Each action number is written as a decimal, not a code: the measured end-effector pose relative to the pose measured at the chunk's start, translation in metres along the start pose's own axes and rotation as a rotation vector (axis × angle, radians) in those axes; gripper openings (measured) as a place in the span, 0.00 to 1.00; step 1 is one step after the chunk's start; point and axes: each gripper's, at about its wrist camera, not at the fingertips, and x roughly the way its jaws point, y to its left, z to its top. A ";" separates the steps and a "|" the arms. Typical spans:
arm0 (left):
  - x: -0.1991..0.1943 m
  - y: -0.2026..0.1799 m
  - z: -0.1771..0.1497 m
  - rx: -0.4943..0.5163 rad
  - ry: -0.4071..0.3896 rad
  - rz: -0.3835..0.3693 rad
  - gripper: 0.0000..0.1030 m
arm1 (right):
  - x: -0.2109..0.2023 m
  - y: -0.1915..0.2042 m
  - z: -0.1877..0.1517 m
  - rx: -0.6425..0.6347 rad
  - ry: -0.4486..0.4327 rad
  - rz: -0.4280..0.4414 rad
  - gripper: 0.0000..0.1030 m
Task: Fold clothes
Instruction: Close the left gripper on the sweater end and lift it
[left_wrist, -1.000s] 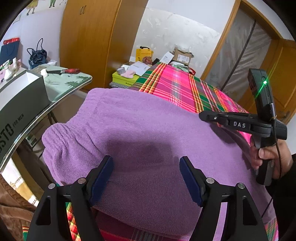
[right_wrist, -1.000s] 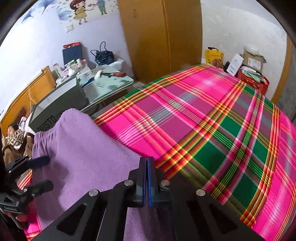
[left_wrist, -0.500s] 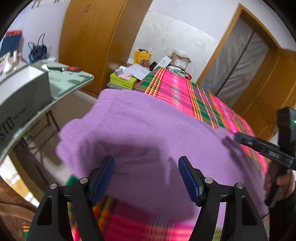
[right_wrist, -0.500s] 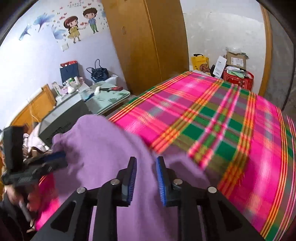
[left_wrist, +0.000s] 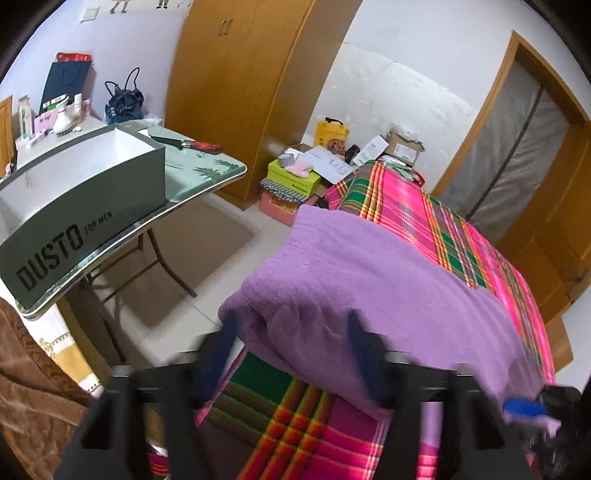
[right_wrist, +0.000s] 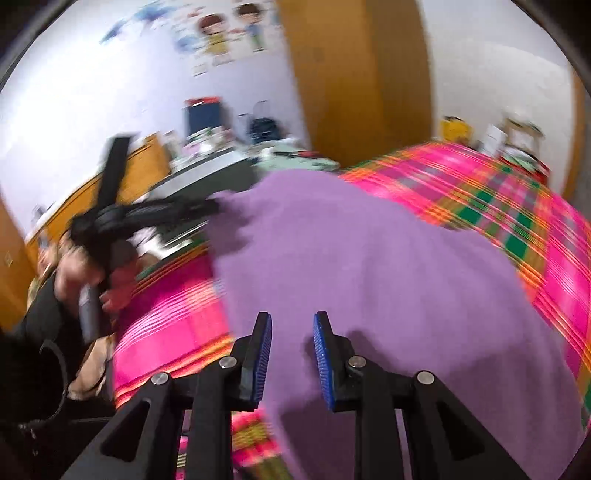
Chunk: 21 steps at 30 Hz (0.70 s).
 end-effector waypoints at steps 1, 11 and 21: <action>0.003 0.000 0.000 0.001 0.010 0.003 0.24 | 0.004 0.010 -0.001 -0.035 0.008 0.011 0.23; 0.005 0.007 0.000 -0.021 0.008 0.001 0.15 | 0.037 0.034 -0.007 -0.133 0.081 -0.013 0.01; 0.002 0.018 0.000 -0.063 0.014 -0.024 0.14 | 0.028 0.033 0.000 -0.102 0.015 0.015 0.01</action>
